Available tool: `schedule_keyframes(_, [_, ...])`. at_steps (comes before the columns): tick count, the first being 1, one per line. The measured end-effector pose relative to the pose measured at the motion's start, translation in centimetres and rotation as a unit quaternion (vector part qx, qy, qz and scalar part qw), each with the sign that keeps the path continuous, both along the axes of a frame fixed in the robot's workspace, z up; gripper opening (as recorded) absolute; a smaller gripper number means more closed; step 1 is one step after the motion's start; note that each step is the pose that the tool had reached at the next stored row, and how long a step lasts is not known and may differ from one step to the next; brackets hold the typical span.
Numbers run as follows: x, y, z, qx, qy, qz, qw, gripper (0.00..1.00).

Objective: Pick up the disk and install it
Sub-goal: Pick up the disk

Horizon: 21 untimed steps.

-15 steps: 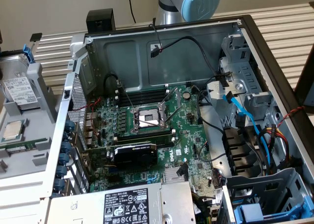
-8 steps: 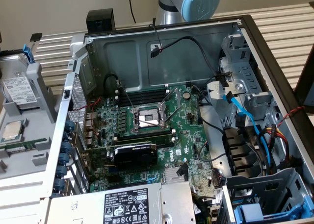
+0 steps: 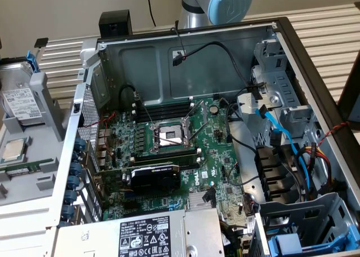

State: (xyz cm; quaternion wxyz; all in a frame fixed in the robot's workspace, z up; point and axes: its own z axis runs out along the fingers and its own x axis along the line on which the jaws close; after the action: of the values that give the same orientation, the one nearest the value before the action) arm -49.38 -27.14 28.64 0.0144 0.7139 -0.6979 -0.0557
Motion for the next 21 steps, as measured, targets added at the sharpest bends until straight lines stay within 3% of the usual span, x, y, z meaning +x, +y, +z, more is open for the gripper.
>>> schedule_keyframes(8, [-0.01, 0.1, 0.13, -0.0041, 0.0002, 0.0, 1.0, 0.38])
schedule_keyframes(15, [0.06, 0.11, 0.14, -0.0044, 0.0058, 0.0, 1.0, 0.38])
schedule_keyframes(21, [0.07, 0.1, 0.11, -0.0044, 0.0076, 0.0, 1.0, 0.38])
